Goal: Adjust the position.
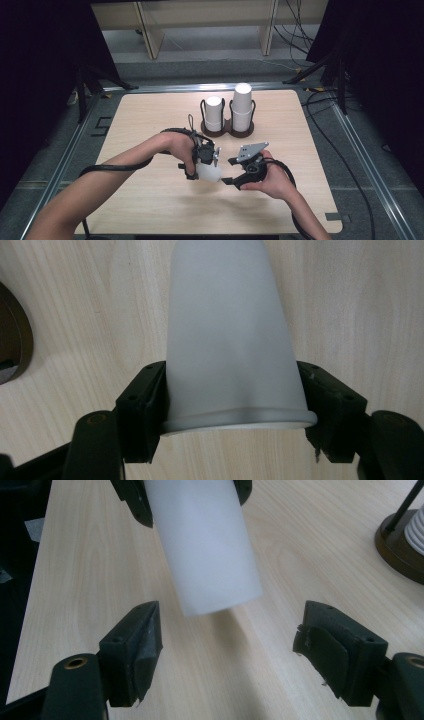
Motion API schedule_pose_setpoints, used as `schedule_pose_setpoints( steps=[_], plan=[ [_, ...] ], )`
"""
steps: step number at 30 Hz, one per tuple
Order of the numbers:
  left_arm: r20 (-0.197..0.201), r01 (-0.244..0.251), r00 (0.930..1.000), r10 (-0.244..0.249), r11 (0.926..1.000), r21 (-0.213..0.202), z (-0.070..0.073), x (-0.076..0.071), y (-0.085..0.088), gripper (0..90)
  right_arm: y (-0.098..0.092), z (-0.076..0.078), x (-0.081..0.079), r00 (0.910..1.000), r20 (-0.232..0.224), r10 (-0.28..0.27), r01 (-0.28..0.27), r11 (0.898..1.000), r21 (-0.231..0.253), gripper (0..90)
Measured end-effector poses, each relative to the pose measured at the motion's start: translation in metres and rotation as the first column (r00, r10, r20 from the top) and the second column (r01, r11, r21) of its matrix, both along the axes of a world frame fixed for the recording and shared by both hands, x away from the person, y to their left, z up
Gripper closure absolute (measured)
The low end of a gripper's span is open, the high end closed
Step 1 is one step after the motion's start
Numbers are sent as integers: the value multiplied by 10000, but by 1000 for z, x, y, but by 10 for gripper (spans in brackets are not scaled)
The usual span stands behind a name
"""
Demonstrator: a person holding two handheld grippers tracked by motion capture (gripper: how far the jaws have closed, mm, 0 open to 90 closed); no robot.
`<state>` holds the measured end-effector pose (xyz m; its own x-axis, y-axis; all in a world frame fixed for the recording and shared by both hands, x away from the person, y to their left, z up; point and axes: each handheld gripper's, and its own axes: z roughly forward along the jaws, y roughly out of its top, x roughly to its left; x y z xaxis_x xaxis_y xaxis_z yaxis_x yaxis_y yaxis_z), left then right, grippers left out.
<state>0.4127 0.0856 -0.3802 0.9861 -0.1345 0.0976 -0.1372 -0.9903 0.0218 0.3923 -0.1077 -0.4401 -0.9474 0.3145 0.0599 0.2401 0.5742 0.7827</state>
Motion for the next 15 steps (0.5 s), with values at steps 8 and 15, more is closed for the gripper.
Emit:
schedule_pose_setpoints(
  steps=[8,15],
  plan=[
    [93,223,9997,-224,9997,83,4,-1,-5,330,10,2,3,9997,77,233,-235,9995,224,256],
    [102,281,9996,-282,9996,70,6,-1,-7,331,21,2,5,9989,39,468,-469,9985,284,261]
  ],
)
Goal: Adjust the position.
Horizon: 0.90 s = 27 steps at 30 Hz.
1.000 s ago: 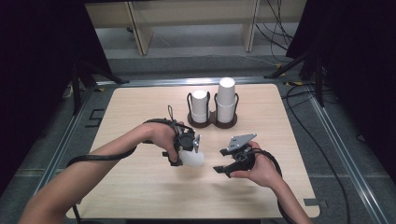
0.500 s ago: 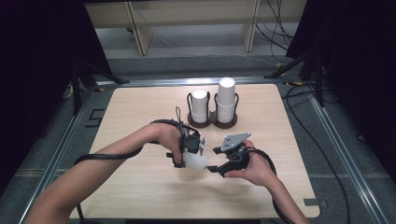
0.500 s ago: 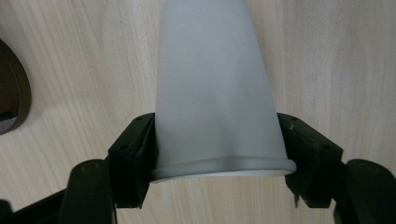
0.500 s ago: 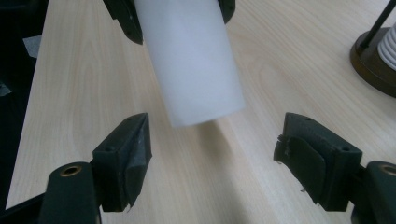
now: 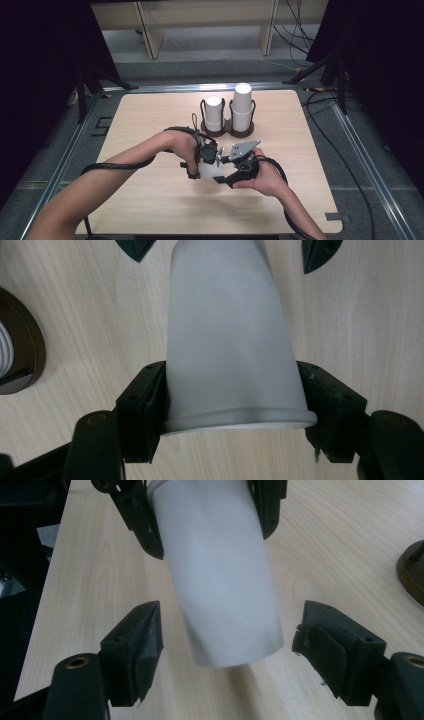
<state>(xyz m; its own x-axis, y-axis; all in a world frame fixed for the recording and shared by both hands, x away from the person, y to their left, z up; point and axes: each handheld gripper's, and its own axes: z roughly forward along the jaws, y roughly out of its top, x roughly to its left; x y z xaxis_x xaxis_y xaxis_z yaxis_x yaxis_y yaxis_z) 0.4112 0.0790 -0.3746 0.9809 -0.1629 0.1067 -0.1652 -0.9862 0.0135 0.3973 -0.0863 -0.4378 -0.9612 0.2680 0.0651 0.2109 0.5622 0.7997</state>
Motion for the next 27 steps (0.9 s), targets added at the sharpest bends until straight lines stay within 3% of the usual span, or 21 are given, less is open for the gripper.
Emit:
schedule_pose_setpoints(
  steps=[10,27],
  plan=[
    [-66,59,10000,-60,10000,-49,0,-1,0,331,8,-6,3,10000,3,87,-87,9998,205,275],
    [-121,85,9999,-88,9998,-180,1,-2,0,332,14,-14,3,9997,-144,184,-182,9998,100,286]
  ],
)
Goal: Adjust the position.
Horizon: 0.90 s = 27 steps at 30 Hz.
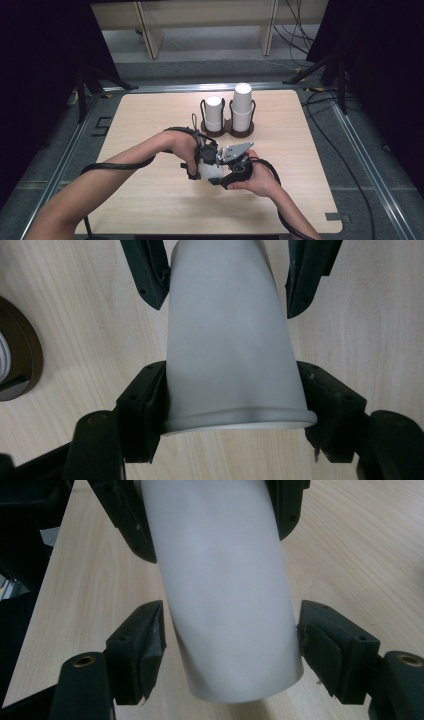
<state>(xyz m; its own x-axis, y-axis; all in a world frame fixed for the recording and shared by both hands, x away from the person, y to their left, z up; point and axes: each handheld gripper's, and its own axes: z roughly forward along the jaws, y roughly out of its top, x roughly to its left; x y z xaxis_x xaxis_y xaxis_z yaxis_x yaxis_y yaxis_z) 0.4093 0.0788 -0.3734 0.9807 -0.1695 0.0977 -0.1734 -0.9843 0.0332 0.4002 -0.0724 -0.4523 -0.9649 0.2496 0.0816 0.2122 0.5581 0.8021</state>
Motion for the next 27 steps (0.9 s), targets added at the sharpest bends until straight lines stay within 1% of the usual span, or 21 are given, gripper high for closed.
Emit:
schedule_pose_setpoints(
  steps=[1,4,8,9,14,18,21,22,23,24,25,27],
  plan=[
    [-26,-4,10000,4,10000,-55,0,0,0,332,0,0,1,10000,29,55,-55,10000,6,287],
    [-25,101,9999,-101,9999,31,2,1,0,333,1,-2,2,9999,91,73,-73,10000,66,297],
    [21,154,9999,-154,9998,-82,2,0,1,335,3,-3,1,9997,178,162,-164,9998,110,301],
    [12,189,9998,-189,9998,-86,3,0,1,335,2,-3,1,9998,167,87,-88,9999,77,301],
    [-13,232,9997,-232,9996,-163,4,0,0,338,3,-4,1,9998,155,119,-120,9999,99,307],
    [-19,344,9994,-345,9989,-305,5,-1,0,340,2,-5,0,9995,179,274,-275,9996,7,322],
    [-27,433,9991,-434,9981,-435,6,-3,-1,339,2,-5,0,9986,310,425,-427,9991,73,332],
    [-68,487,9988,-491,9979,-437,7,-3,-1,337,2,-6,-1,9988,165,459,-460,9989,72,335],
    [-41,525,9986,-528,9973,-516,7,-3,-1,332,1,-6,-1,9982,342,501,-502,9987,23,335],
    [-102,510,9986,-516,9973,-536,6,-3,0,324,1,-7,-1,9979,374,521,-522,9986,19,335],
    [-116,599,9981,-607,9965,-587,6,-3,0,312,1,-7,-2,9977,402,540,-544,9985,85,336],
    [-6,633,9980,-637,9928,-1017,5,-4,2,283,1,-8,-3,9974,504,511,-511,9987,-20,336]
  ],
)
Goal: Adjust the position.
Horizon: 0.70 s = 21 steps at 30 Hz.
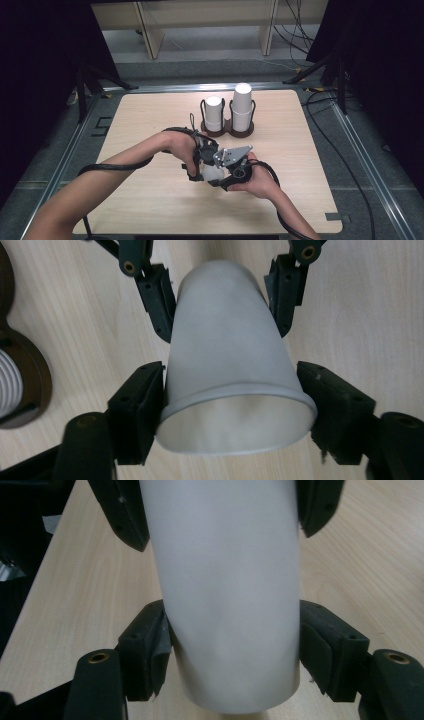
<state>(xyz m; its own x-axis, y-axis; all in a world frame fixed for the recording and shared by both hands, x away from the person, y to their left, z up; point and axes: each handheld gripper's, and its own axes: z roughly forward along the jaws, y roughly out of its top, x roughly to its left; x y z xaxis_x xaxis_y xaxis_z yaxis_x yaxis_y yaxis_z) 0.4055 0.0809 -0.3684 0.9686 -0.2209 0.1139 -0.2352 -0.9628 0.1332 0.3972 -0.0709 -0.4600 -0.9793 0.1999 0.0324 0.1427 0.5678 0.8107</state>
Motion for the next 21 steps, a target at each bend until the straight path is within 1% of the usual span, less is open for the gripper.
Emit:
schedule_pose_setpoints(
  steps=[1,2,4,5,6,7,8,9,10,11,12,13,14,15,16,17,18,19,20,21],
  plan=[
    [-33,4,10000,-4,9998,-192,0,0,1,266,0,-1,1,9998,201,70,-71,10000,21,336],
    [-30,-24,10000,23,9991,-412,0,0,2,237,-1,-1,0,9999,144,-43,42,10000,44,338],
    [-8,-109,9999,109,9965,-825,1,0,4,154,-2,-1,-1,9996,181,-198,196,9997,122,342],
    [86,-53,9999,63,9940,-1092,2,0,6,144,-3,-2,-1,9995,242,-192,189,9997,146,343],
    [281,62,9996,-25,9912,-1319,4,1,7,139,-4,-2,-1,9992,328,-237,231,9996,183,344],
    [352,5,9994,55,9856,-1688,6,1,9,126,-5,-2,-2,9989,329,-347,341,9993,179,344],
    [296,-216,9992,281,9795,-2004,6,-1,11,97,-7,-2,-2,9984,331,-454,445,9987,254,344],
    [495,-58,9986,163,9789,-2043,8,0,13,64,-8,-2,-2,9980,415,-486,473,9983,331,345],
    [578,-33,9982,163,9761,-2172,10,0,17,40,-10,-2,-3,9974,338,-633,616,9969,495,345],
    [404,-360,9980,484,9639,-2640,9,-3,20,30,-12,-3,-3,9965,438,-706,677,9956,645,345],
    [421,-478,9972,625,9565,-2877,9,-3,23,27,-13,-3,-4,9958,456,-792,758,9945,722,345],
    [483,-585,9959,767,9510,-3036,10,-3,27,27,-16,-3,-5,9948,434,-920,884,9931,772,345],
    [611,-628,9944,862,9471,-3149,10,-3,31,28,-18,-3,-5,9941,453,-982,940,9918,867,346],
    [667,-734,9926,1013,9395,-3346,10,-2,35,28,-20,-3,-7,9924,468,-1140,1090,9891,986,345],
    [738,-794,9910,1118,9339,-3486,10,-1,40,28,-22,-3,-8,9914,373,-1257,1212,9871,1045,345],
    [727,-1011,9874,1406,9138,-3933,7,0,46,28,-24,-3,-8,9897,465,-1357,1297,9850,1135,345],
    [703,-1210,9836,1661,8967,-4258,6,0,51,27,-28,-3,-8,9869,493,-1538,1467,9813,1246,346],
    [690,-1385,9794,1896,8805,-4533,4,0,55,27,-30,-4,-10,9857,319,-1655,1601,9784,1311,346],
    [677,-1469,9771,2018,8693,-4719,2,0,58,25,-33,-4,-9,9842,492,-1698,1614,9765,1427,346],
    [615,-1595,9740,2183,8521,-4985,0,0,61,16,-34,-5,-10,9809,421,-1899,1814,9711,1552,346]
  ],
)
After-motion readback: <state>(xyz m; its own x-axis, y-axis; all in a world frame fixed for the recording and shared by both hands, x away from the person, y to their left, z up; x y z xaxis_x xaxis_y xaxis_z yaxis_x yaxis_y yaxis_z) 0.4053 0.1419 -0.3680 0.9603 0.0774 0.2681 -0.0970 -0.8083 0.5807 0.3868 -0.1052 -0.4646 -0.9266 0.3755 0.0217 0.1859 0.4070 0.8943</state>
